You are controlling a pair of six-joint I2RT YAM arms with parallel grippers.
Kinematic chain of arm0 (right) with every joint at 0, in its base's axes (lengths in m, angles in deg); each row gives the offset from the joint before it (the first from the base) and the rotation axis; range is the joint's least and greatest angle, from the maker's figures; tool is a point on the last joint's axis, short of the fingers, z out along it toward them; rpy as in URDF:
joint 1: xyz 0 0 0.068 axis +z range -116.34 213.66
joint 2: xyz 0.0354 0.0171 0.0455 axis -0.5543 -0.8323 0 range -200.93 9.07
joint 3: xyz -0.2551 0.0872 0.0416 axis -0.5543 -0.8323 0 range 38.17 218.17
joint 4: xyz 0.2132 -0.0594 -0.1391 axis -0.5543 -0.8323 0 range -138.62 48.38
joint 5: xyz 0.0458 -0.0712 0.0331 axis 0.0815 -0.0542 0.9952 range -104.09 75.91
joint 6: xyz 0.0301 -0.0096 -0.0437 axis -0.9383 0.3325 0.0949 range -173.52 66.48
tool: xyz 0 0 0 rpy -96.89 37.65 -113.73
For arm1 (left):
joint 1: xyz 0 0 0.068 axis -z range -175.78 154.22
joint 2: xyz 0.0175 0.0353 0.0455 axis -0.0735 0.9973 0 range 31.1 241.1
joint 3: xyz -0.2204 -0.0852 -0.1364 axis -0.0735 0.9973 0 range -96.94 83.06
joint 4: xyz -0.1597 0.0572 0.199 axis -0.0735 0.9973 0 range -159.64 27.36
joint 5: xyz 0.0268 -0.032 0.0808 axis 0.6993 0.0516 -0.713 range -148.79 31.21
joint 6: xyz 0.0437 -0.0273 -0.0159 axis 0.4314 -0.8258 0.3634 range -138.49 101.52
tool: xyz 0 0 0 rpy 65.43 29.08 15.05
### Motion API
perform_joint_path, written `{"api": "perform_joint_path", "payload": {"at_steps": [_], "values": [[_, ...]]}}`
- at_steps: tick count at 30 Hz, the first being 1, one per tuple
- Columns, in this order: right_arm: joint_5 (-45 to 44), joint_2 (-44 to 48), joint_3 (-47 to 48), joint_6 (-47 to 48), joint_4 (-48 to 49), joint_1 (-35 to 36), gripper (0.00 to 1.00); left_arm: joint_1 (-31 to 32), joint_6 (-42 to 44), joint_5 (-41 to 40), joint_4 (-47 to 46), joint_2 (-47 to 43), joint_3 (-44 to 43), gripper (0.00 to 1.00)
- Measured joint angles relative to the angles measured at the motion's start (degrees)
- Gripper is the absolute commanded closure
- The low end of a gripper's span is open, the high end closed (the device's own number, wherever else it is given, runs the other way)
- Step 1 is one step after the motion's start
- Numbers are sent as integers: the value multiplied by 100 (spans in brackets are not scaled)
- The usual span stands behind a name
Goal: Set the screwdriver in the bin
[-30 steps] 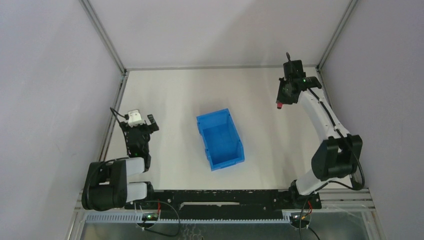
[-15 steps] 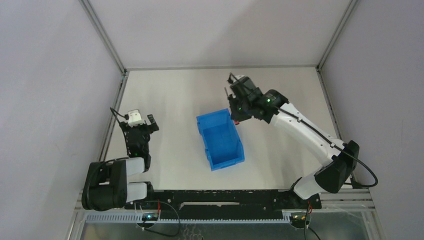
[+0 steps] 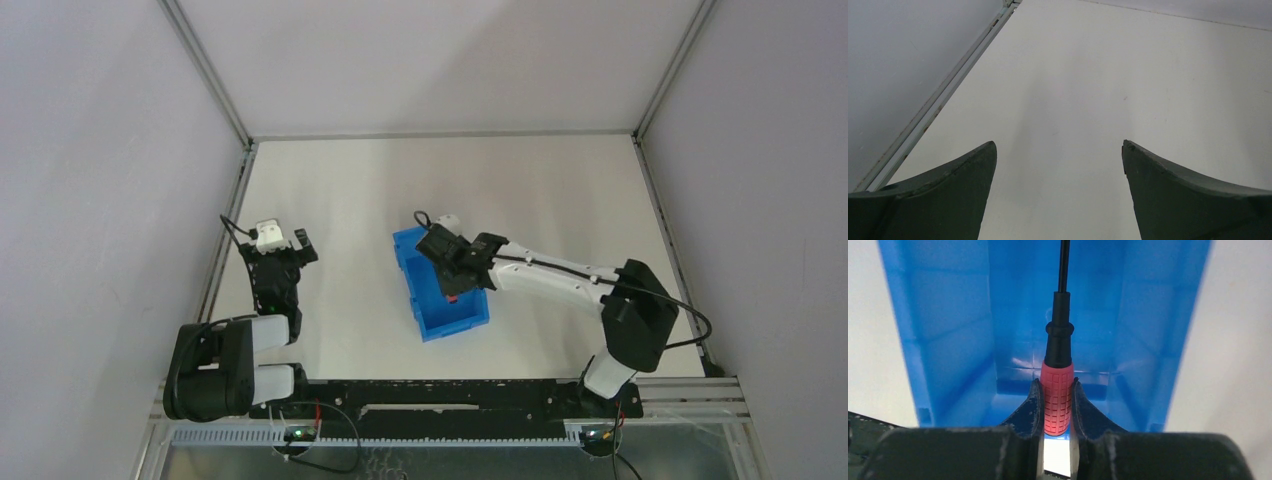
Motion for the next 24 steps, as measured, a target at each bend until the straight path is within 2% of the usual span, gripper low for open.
{"api": "perform_joint_path", "payload": {"at_steps": [4, 7, 11, 17, 19, 24], "values": [[44, -260, -361, -251, 367, 122, 95, 0, 0, 0, 0, 0, 0, 0], [44, -673, -402, -389, 638, 149, 90, 0, 0, 0, 0, 0, 0, 0], [35, -1167, -415, -466, 861, 151, 88, 0, 0, 0, 0, 0, 0, 0], [-109, -1303, -398, -592, 1001, 192, 56, 0, 0, 0, 0, 0, 0, 0], [-149, -1303, -404, -601, 1014, 199, 52, 0, 0, 0, 0, 0, 0, 0], [-251, -1180, -424, -592, 997, 201, 49, 0, 0, 0, 0, 0, 0, 0]]}}
